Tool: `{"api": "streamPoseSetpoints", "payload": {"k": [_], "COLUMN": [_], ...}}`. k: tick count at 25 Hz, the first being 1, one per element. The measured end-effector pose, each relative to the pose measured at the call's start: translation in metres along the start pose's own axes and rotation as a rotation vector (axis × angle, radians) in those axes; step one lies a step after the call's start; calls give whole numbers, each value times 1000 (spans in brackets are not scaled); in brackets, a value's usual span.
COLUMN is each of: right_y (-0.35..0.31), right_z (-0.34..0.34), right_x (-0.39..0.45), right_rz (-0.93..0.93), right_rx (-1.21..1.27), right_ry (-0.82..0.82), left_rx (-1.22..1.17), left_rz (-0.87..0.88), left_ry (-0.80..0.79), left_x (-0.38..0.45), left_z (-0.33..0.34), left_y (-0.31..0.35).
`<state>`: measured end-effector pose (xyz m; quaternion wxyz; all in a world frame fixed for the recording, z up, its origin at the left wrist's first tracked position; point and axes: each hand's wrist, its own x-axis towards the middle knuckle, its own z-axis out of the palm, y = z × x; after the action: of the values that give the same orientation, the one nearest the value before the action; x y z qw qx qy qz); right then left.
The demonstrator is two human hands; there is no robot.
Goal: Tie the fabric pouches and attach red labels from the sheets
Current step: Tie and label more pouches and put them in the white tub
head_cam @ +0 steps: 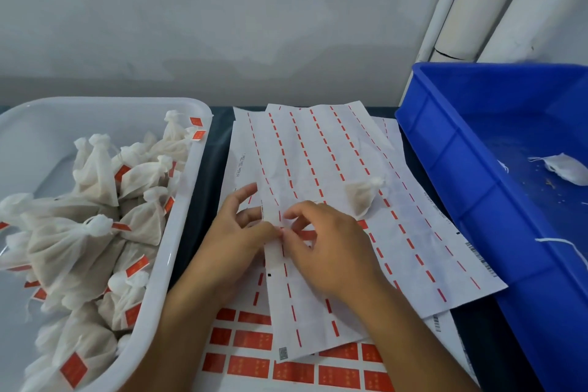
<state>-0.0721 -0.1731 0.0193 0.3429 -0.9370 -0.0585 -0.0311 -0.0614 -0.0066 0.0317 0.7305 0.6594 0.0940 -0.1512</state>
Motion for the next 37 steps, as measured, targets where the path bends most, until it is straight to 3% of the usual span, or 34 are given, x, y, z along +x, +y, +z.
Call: {"api": "streamPoseSetpoints", "payload": {"k": [5, 8, 20, 30, 37], "right_y": [5, 5, 1, 2, 2], "right_z": [-6, -5, -7, -5, -5], "right_x": [2, 2, 1, 3, 4], "right_rz": [5, 9, 2, 13, 49], "right_rx": [-12, -36, 114, 154, 212], "right_ry": [61, 46, 89, 178, 159], "left_rx": [-50, 83, 32, 148, 144], "left_rz": [-63, -22, 98, 200, 189], "left_ry": [28, 29, -20, -41, -34], "left_x": [0, 1, 1, 1, 0], "left_z": [4, 2, 3, 4, 4], "left_y": [-3, -3, -6, -8, -6]}}
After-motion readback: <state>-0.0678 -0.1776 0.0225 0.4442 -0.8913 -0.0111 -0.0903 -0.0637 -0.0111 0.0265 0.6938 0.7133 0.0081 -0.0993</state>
